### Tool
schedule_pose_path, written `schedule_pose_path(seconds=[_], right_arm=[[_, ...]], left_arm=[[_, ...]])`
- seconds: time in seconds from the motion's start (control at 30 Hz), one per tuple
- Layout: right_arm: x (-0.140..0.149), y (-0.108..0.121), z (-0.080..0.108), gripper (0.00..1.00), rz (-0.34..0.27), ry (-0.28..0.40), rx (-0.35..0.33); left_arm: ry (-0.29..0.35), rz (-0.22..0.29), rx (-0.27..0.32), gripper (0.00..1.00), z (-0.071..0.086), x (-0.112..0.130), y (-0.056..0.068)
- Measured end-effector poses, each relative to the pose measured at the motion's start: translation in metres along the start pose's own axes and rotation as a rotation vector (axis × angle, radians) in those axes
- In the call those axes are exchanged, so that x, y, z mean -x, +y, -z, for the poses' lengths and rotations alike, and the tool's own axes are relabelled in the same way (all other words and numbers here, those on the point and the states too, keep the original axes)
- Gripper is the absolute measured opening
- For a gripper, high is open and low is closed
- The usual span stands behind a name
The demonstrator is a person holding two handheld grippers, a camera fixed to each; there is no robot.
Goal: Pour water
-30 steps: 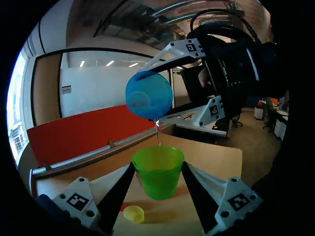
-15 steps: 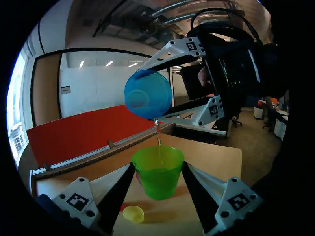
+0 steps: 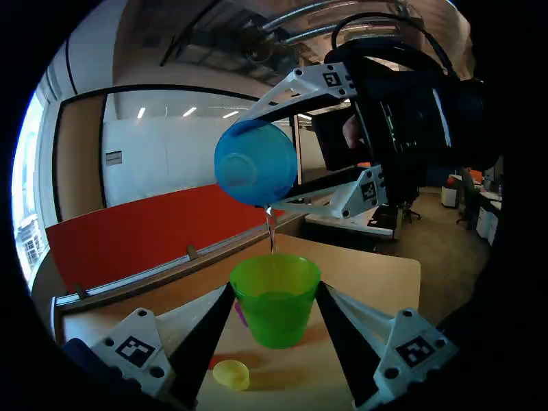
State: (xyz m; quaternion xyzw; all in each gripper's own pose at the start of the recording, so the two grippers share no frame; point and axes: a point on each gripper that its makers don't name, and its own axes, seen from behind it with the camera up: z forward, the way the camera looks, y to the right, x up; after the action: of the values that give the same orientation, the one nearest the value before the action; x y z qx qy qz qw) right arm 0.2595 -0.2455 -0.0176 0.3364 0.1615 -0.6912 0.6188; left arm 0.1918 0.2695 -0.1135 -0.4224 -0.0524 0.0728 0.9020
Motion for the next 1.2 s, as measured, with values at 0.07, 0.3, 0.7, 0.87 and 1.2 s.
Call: schedule_pose_path(seconds=[0.07,0.3,0.7,0.87,1.2], right_arm=[[0.0,-0.0002,-0.0001,0.89,0.003,0.0,0.0],[-0.0001,-0.0006,-0.0003,0.88,0.011,-0.001,-0.001],[0.0006,0.0012,-0.0003,0.89,0.041,-0.002,0.001],[0.0001,0.0003,0.0005,0.89,0.045,-0.001,-0.003],[-0.0006,0.0,0.0012,0.89,0.075,-0.001,0.0]], left_arm=[[0.0,0.0,0.0,0.86,-0.0003,-0.0003,-0.0001],[0.0,-0.001,-0.001,0.86,-0.0006,-0.0003,-0.0003],[0.006,-0.003,-0.005,0.86,-0.0025,-0.0025,-0.0023],[0.008,-0.002,-0.005,0.86,-0.0043,-0.0027,-0.0026],[0.009,-0.005,-0.001,0.86,-0.0068,-0.0034,-0.001]])
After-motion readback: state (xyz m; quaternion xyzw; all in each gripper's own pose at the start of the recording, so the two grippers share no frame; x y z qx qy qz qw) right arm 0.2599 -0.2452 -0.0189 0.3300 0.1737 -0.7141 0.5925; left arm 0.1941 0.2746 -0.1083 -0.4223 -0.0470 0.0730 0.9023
